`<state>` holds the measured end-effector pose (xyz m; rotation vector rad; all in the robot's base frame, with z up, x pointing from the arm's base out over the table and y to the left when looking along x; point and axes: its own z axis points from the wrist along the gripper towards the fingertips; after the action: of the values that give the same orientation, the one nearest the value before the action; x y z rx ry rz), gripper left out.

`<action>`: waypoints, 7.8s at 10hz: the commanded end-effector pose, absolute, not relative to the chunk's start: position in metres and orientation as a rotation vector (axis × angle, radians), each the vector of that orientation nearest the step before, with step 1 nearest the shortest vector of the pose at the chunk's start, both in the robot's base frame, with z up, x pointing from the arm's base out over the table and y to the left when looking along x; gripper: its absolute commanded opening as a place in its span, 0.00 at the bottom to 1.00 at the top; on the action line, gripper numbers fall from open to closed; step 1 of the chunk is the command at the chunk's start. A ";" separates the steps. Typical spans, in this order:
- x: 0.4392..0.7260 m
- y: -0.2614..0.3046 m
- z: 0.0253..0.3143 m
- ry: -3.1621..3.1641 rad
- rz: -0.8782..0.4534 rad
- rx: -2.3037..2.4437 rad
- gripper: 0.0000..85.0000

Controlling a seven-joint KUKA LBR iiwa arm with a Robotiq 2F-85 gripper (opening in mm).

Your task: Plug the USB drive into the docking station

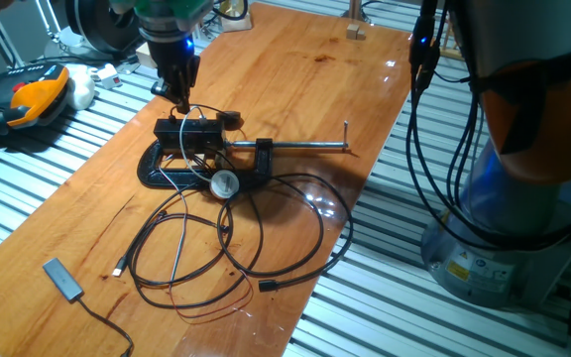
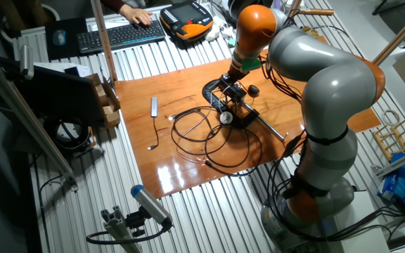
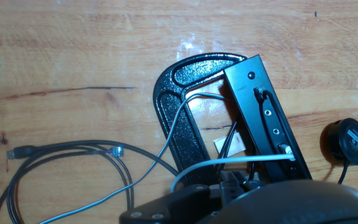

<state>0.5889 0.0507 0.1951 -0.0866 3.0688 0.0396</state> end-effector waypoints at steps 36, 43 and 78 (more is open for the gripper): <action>0.587 0.054 0.193 3.071 0.027 -0.054 0.00; 0.588 0.055 0.193 3.070 0.025 -0.045 0.00; 0.591 0.053 0.191 3.082 0.056 -0.016 0.00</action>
<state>0.5913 0.0531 0.1911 -0.0161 3.0824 0.0564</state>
